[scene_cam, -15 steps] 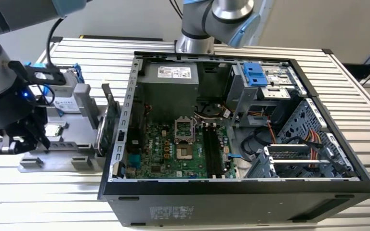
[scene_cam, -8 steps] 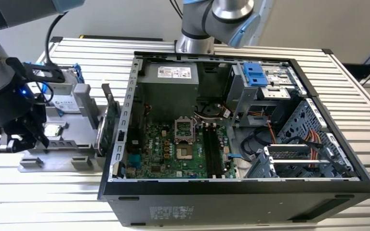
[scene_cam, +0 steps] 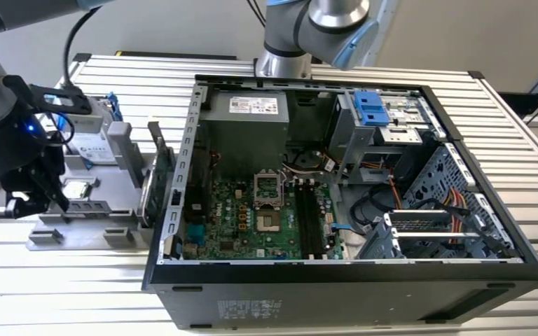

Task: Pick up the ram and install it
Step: 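Pick up the ram and move it above insertion slot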

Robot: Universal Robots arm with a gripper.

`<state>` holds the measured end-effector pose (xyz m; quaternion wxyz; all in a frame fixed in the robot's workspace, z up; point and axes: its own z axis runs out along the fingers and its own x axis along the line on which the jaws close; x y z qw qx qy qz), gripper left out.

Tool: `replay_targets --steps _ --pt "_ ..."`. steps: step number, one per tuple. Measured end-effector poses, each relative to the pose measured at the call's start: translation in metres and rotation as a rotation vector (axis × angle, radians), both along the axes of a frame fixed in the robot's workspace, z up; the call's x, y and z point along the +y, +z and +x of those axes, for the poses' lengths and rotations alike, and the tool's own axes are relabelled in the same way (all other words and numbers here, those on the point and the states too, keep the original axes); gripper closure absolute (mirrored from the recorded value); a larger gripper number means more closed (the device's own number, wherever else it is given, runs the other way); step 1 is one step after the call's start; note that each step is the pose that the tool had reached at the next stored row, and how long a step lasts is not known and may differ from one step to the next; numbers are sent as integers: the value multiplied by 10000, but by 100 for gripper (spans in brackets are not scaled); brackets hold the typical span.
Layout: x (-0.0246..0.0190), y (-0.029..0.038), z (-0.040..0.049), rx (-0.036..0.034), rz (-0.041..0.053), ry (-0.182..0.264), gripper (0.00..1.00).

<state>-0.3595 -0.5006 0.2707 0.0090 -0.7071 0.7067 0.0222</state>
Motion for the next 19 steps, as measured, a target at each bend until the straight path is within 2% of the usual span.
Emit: replay_targets --steps 19 --pt "0 184 0 0 0 0 100"
